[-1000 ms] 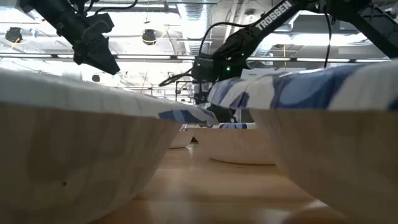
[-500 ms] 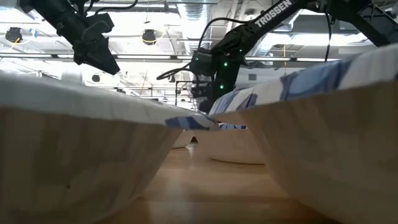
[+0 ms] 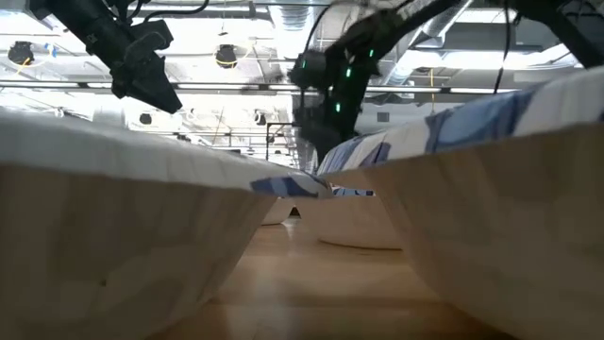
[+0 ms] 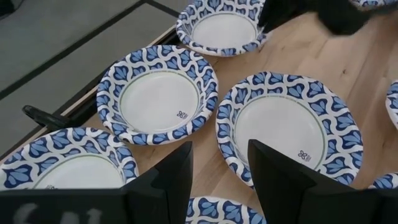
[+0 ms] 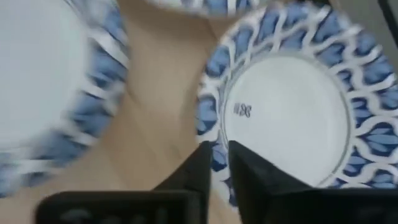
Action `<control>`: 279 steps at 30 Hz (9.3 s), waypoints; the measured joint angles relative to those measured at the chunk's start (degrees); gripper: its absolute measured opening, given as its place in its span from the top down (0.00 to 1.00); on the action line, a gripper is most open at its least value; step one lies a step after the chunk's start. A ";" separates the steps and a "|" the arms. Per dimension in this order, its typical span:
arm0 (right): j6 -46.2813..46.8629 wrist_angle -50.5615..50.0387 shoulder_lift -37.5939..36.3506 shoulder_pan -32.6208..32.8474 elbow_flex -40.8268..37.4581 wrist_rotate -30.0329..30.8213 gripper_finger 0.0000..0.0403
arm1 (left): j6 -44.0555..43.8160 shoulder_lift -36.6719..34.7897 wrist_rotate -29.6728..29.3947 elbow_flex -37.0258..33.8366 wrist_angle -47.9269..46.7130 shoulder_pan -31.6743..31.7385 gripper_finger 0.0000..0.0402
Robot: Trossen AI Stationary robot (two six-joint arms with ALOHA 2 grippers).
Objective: Nest bowls inside each other
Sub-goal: Stack the blue bowl on top of the blue bowls
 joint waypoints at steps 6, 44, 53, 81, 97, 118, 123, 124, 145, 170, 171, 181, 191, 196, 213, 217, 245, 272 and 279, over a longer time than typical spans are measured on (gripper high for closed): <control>6.05 1.94 -5.92 -1.57 0.09 -0.34 0.51 | -0.67 0.00 0.36 0.00 0.62 0.00 0.63; 26.71 -18.25 -0.24 -15.92 2.70 -22.90 0.38 | -9.98 -0.01 9.16 0.00 7.81 -0.02 0.63; 31.45 -10.52 -1.44 -10.65 1.97 -20.36 0.38 | -7.43 -0.01 9.20 0.02 6.44 -0.07 0.63; -13.70 -13.42 -1.11 -3.06 0.99 -7.28 0.38 | 5.99 0.81 5.65 0.04 -3.80 -0.09 0.63; -25.49 -7.30 -1.14 -4.31 -4.11 -7.32 0.38 | 11.26 7.41 4.62 0.04 0.11 -0.07 0.63; -19.37 2.72 -1.14 -5.06 -11.26 -6.83 0.38 | 9.18 9.48 4.76 0.04 1.05 -0.07 0.63; -18.22 6.81 -1.14 -5.86 -11.23 -5.48 0.39 | 8.73 9.48 4.76 0.04 1.78 -0.07 0.63; -18.22 6.91 -1.14 -6.10 -11.23 -5.45 0.40 | 8.59 9.48 4.76 0.04 1.86 -0.07 0.63; -18.83 3.84 3.34 -4.84 -9.80 -4.03 0.48 | 7.57 9.48 4.70 0.02 2.08 0.02 0.63; -13.22 3.72 3.63 -3.75 -6.40 -2.88 0.63 | 7.37 9.63 4.71 0.02 2.56 0.85 0.63; -12.84 3.69 3.63 -3.74 -6.40 -2.93 0.66 | 7.37 9.63 4.72 0.02 2.56 0.85 0.63; -12.38 3.79 3.61 -3.13 -6.40 -2.18 0.88 | 7.38 9.63 4.72 0.02 2.54 0.85 0.63; -13.93 1.55 2.97 0.98 -3.90 1.53 0.98 | 7.39 9.63 4.73 0.02 4.16 0.85 0.63; -14.34 -2.65 2.94 2.41 2.69 4.26 0.98 | 6.57 9.61 6.70 0.02 6.46 0.73 0.63; -17.32 -11.52 2.80 14.90 12.93 1.07 0.98 | 5.03 5.61 2.80 0.02 3.02 -2.93 0.63; -16.60 -11.23 2.80 18.23 14.21 -0.03 0.98 | 5.03 1.39 2.27 0.02 1.67 -5.03 0.63; -16.22 -5.98 11.62 21.34 15.43 -1.96 0.95 | -2.54 -4.43 -9.20 0.02 -3.98 -15.80 0.63; -7.57 -6.38 11.40 21.27 15.46 6.41 0.57 | -2.42 -3.79 -9.18 0.02 -3.93 -15.85 0.63; -6.07 -8.68 10.11 20.84 18.08 2.46 0.62 | -2.80 -3.79 -9.18 0.02 -3.64 -15.85 0.63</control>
